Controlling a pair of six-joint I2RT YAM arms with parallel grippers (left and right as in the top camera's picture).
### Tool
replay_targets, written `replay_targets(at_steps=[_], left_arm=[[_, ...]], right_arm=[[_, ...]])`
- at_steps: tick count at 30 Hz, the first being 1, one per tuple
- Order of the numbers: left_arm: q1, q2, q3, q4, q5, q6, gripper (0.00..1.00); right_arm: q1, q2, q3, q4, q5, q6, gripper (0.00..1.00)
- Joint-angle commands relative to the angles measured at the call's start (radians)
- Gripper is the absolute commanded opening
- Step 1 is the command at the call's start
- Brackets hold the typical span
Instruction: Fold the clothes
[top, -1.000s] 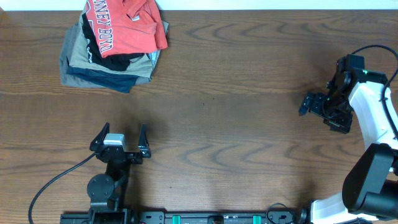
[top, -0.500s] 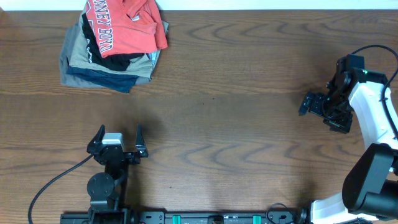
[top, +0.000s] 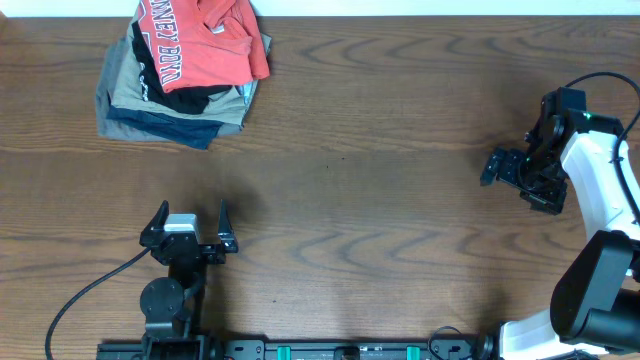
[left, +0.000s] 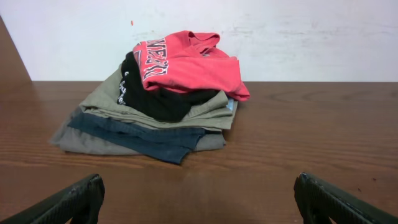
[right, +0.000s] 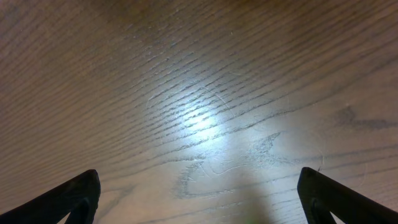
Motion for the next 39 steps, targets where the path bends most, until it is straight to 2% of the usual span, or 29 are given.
replay_targets(at_steps=[1, 13, 18, 39], left_arm=[[0.003, -0.006, -0.009, -0.047, -0.004, 0.009, 0.98], [0.003, -0.006, -0.009, -0.047, -0.004, 0.009, 0.98], [0.003, -0.006, -0.009, -0.047, -0.004, 0.009, 0.98], [0.003, -0.006, -0.009, -0.047, -0.004, 0.009, 0.98]], right_arm=[[-0.003, -0.003, 0.008, 0.0, -0.003, -0.004, 0.99], [-0.002, -0.006, 0.008, 0.0, -0.003, -0.004, 0.99], [-0.003, -0.059, 0.007, 0.0, -0.003, -0.004, 0.99], [-0.002, -0.685, 0.006, -0.001, -0.003, -0.004, 0.99]])
